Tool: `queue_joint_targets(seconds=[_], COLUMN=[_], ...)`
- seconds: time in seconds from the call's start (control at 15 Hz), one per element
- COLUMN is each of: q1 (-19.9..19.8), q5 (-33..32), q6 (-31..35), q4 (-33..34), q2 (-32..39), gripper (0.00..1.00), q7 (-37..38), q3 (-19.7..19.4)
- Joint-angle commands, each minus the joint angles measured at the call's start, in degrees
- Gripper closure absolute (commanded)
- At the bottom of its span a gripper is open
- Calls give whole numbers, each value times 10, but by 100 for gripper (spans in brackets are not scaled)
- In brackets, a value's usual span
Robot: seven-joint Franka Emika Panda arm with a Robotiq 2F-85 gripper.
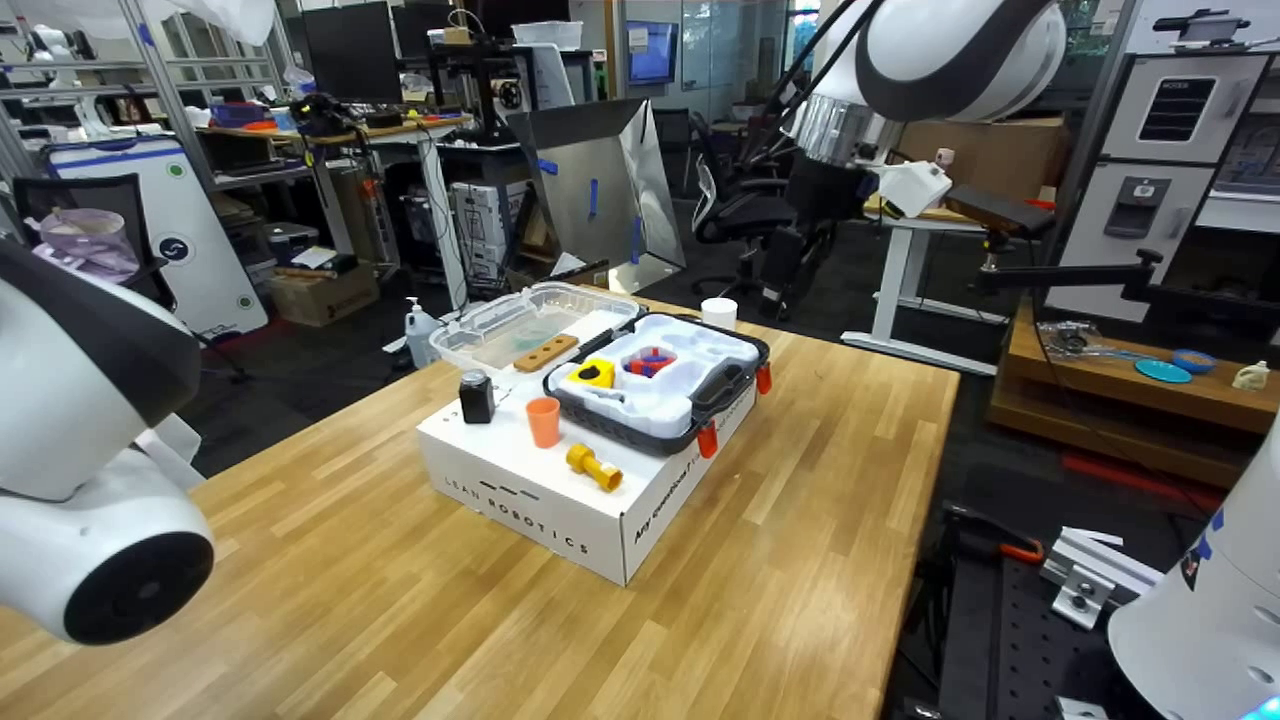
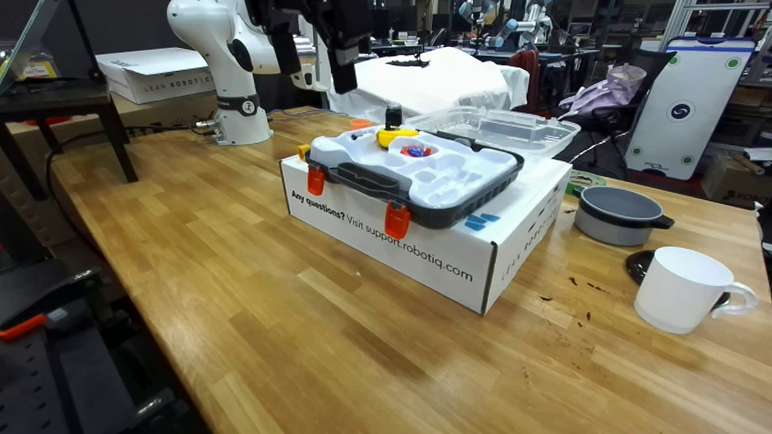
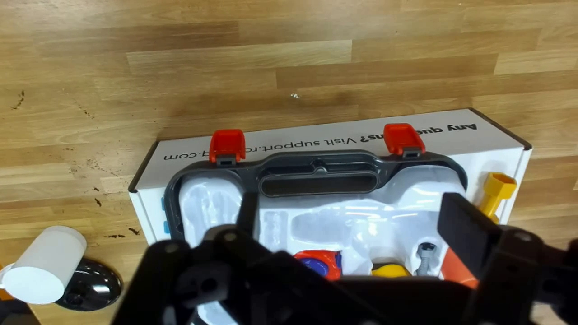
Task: Turn the yellow object clockwise
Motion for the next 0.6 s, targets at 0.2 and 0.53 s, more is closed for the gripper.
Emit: queue_joint_targets(seconds=[0.2, 0.53], q1=[1, -18], q5=[-11, -90], q6=[47, 116], q4=[9, 29], q2=[22, 80], gripper=[0, 0], q7=[81, 227], q3=[66, 151])
